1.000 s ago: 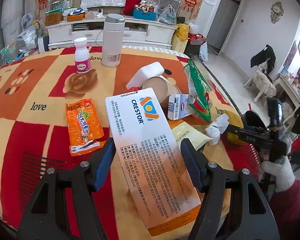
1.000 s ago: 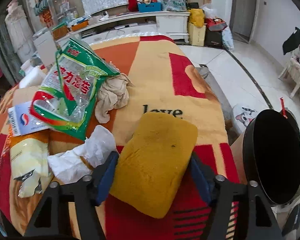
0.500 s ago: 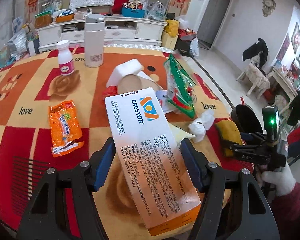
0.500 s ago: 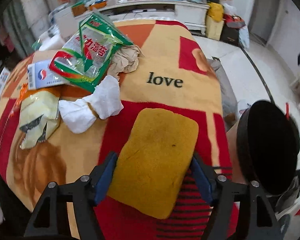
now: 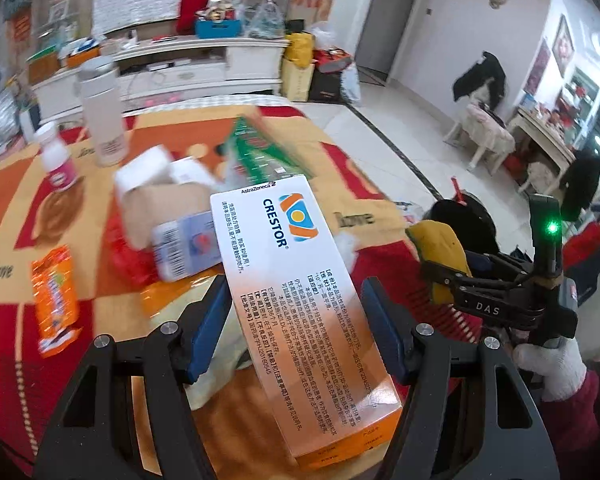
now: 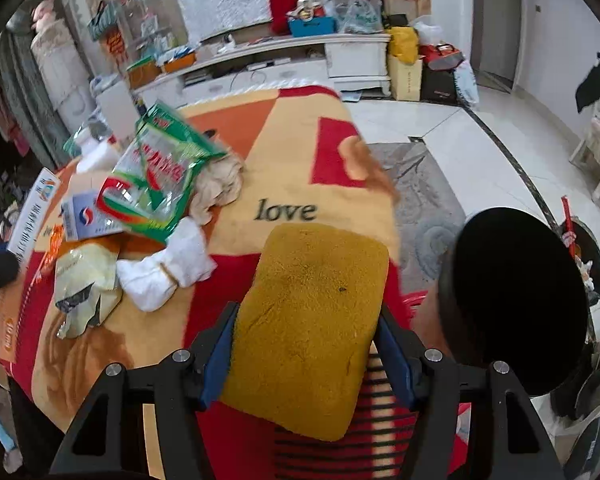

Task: Collect trash
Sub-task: 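Carry the Crestor box and sponge in both tools over the black bin, then open the right tool dropping the sponge while the left tool drops the box into the bin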

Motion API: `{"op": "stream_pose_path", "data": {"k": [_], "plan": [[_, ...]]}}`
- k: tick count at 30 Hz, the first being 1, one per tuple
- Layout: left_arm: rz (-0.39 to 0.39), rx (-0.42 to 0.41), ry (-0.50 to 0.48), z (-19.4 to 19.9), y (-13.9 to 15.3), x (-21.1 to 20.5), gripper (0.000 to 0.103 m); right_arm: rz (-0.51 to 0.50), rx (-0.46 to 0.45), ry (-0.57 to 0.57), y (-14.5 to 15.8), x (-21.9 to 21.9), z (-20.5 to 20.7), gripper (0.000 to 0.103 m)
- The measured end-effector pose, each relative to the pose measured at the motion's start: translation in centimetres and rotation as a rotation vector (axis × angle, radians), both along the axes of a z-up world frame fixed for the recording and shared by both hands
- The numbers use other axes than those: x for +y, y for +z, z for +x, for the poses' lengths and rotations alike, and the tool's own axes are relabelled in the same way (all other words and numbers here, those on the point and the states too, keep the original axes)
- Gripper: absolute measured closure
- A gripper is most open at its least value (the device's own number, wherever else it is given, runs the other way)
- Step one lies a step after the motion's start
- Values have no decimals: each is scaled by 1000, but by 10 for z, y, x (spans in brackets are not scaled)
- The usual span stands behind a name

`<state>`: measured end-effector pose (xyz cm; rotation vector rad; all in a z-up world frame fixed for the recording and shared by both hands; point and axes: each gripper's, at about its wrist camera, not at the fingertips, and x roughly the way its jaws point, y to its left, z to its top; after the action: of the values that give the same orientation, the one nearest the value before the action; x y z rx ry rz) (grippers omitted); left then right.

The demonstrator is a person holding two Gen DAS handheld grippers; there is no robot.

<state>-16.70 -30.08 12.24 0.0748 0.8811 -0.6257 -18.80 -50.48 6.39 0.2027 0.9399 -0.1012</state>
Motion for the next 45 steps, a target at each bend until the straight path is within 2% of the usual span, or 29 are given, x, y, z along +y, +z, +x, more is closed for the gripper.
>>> {"op": "stream_pose_path", "data": {"k": [13,19,25,33,40,45], "plan": [[45,6,-187,-2,-8,-124,37,-25,-21,-172,9,-93,-41,40],[24,36,-276,0,-15,-180,37,-34,17,-261,-4,-137,-57,40],[-6,63,-325,3,-24,-225,37,-15,40,-317,-20,-163,-61,39],[-4,86,-373,4,-40,-265,37,-1,59,-349,-33,-182,-66,39],[1,91,-377,6,-53,-280,37,17,59,-388,-41,-198,-72,39],[-7,84,-376,7,-55,-283,36,11,49,-396,-43,-202,-72,33]]}}
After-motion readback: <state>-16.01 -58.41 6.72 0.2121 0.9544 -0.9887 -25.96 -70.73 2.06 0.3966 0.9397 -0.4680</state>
